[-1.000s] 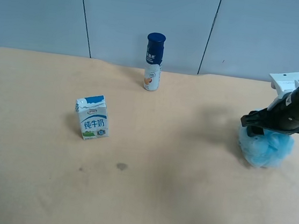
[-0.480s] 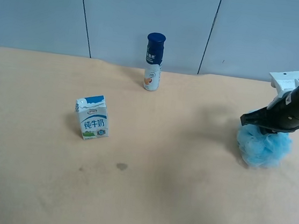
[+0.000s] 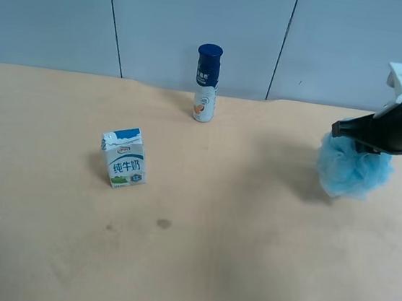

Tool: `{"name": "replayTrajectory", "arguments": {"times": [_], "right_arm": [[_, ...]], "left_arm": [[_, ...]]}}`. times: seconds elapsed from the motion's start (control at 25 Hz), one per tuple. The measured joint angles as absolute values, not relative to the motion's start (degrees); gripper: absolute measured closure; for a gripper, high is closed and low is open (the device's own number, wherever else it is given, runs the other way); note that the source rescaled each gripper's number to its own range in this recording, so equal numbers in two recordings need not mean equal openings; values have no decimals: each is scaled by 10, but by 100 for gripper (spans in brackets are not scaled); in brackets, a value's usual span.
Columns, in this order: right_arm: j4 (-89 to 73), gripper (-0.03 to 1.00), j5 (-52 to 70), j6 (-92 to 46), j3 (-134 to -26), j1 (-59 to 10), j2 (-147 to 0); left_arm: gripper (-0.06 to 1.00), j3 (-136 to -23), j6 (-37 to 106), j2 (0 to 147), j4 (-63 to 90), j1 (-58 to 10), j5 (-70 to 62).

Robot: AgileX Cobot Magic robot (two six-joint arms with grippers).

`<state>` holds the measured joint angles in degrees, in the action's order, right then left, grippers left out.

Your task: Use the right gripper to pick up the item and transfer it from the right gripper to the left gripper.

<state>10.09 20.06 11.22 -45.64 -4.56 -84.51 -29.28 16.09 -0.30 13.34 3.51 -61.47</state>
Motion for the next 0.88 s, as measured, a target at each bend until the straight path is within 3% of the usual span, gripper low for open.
{"name": "replayTrajectory", "arguments": {"times": [0.2,0.88], "right_arm": [[26,95,196,55,-456,-58,-784],[-331,95,174,-255,-521,-212,-738]], "left_arm": [[2,-293,161,-3,133,35,-615],[2,-293,161,-3,133,35,-615]]}}
